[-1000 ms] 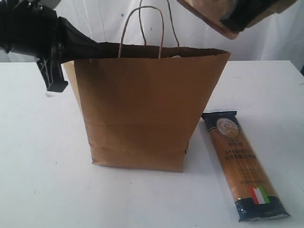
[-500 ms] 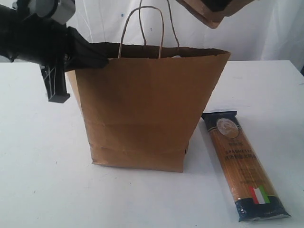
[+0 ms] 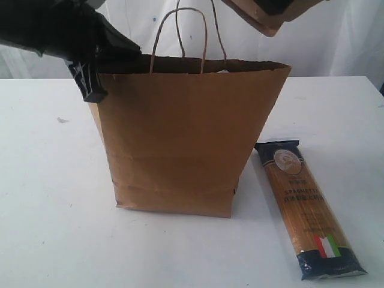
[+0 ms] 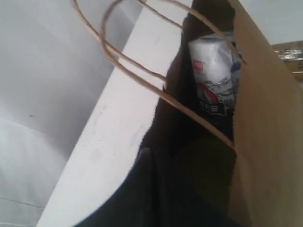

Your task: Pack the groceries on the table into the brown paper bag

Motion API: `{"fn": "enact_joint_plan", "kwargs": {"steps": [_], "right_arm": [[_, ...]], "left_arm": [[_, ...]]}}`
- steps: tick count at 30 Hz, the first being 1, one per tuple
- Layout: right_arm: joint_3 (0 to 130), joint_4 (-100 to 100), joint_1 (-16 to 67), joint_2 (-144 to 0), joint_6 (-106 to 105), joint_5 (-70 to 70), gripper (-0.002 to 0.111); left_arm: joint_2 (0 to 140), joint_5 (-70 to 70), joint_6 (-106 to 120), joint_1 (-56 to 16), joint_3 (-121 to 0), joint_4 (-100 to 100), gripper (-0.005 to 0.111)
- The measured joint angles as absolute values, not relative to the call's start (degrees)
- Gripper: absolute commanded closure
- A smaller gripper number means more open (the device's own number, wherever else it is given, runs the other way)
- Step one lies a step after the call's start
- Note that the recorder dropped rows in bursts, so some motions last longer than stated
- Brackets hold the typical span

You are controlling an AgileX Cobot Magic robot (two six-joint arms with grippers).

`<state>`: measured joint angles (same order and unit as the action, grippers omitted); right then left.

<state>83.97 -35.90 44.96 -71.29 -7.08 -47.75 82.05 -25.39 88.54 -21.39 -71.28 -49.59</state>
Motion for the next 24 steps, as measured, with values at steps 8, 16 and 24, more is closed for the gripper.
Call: {"fn": "enact_joint_plan", "kwargs": {"steps": [8, 16, 24], "right_arm": [[84.0, -35.9, 45.0, -71.3, -7.2, -47.3, 0.108], [84.1, -35.9, 44.2, -72.0, -6.1, -42.5, 0.108], [84.3, -32.1, 42.9, -75.5, -5.1, -40.1, 0.108]], "left_arm": [[82.8, -39.3, 88.5, -21.4, -71.5, -48.0, 0.107], [82.8, -43.1, 88.5, -21.4, -71.6, -48.3, 0.107], [82.1, -44.1, 88.7, -21.4, -71.6, -48.7, 0.107]]}}
